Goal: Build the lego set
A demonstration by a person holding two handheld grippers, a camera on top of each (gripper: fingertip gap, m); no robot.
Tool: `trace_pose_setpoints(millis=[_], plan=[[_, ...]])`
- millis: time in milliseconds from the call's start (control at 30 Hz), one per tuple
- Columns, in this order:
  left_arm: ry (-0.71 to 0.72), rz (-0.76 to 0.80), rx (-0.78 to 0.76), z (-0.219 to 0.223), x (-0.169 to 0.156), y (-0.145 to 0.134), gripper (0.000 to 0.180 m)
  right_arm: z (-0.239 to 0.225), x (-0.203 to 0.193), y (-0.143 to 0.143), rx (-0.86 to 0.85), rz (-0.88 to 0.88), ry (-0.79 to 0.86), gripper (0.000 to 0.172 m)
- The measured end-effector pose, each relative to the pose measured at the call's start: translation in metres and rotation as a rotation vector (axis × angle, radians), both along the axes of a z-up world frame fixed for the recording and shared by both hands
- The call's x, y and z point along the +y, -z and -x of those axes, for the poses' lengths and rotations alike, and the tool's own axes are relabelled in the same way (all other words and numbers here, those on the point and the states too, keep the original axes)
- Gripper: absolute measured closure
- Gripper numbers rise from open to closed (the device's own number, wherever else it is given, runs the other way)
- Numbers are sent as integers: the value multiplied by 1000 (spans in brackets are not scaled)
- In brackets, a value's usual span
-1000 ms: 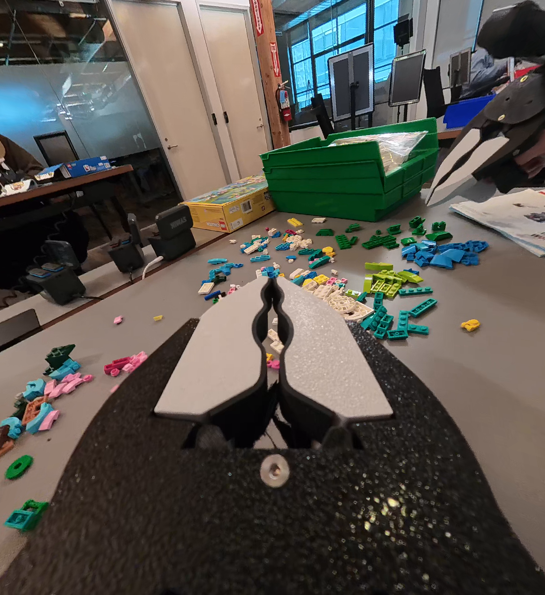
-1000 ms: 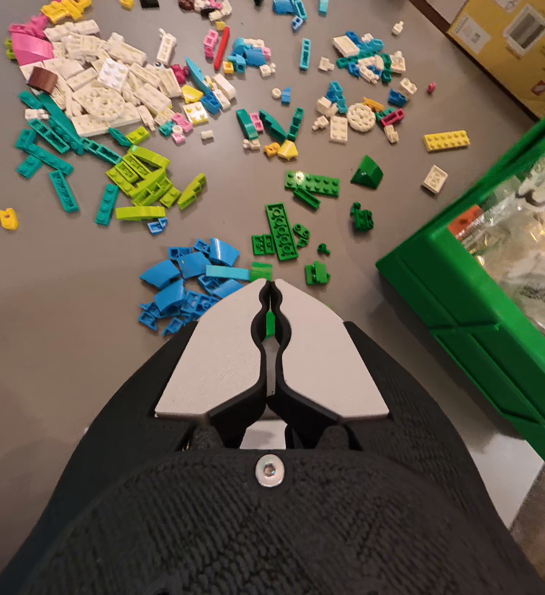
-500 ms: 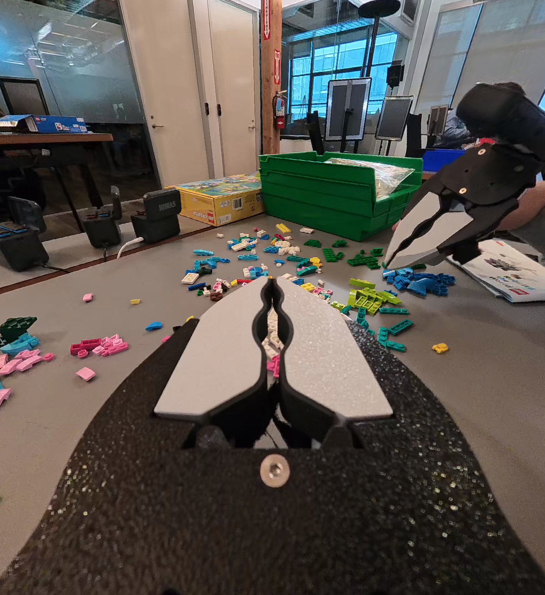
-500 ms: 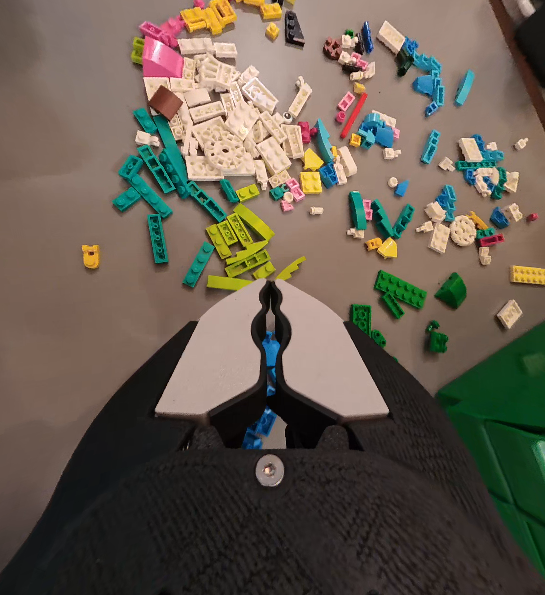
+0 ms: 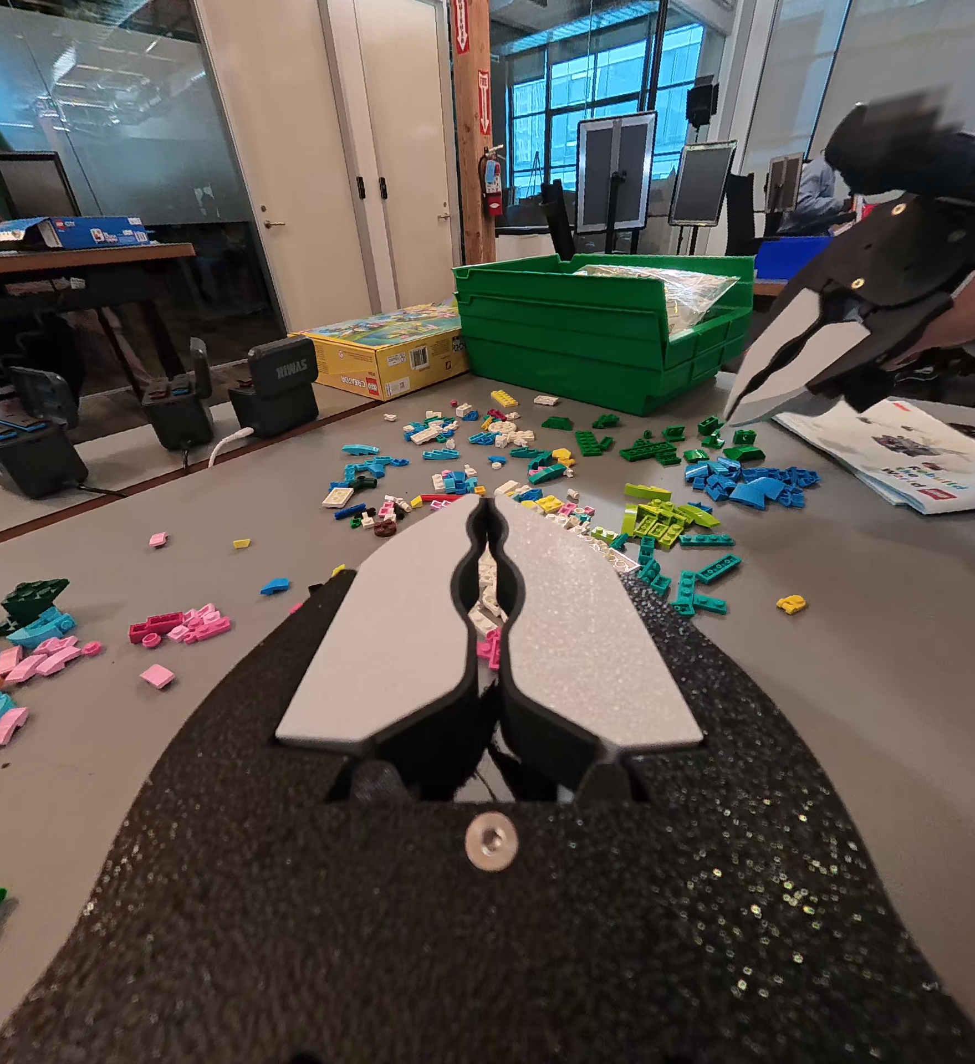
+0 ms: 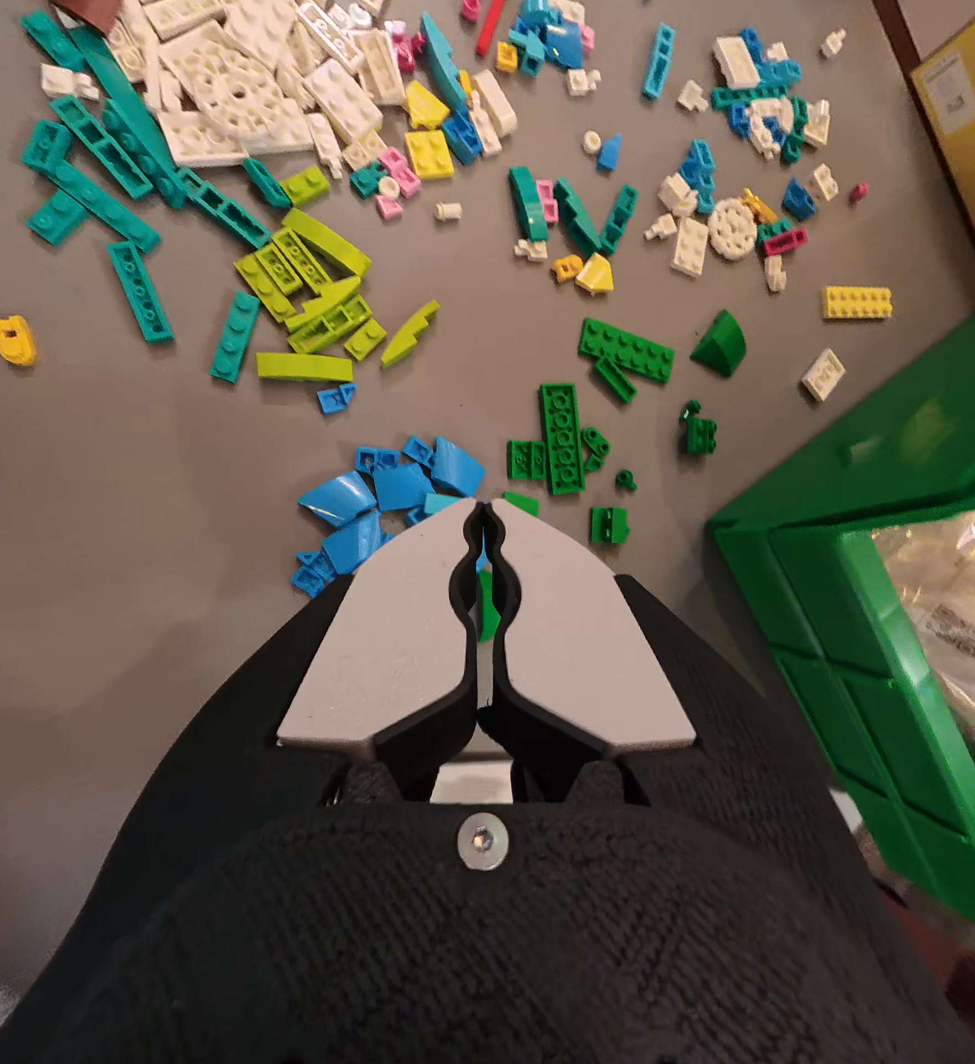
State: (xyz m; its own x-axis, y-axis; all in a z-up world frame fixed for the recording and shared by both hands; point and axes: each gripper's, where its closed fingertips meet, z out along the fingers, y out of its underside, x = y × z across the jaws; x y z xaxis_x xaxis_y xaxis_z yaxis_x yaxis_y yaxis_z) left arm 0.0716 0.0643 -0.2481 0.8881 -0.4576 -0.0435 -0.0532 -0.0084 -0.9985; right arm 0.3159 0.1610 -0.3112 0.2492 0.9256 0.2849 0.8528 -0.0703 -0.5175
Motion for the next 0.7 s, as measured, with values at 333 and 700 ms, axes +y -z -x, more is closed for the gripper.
trace_pose_setpoints(millis=[333,700], plan=[[-3,-4,15,0,0,1,180,-30,-6,8,-85,81,84,172],[-6,-7,21,1,0,1,180,-13,-21,13,-74,149,3,172]])
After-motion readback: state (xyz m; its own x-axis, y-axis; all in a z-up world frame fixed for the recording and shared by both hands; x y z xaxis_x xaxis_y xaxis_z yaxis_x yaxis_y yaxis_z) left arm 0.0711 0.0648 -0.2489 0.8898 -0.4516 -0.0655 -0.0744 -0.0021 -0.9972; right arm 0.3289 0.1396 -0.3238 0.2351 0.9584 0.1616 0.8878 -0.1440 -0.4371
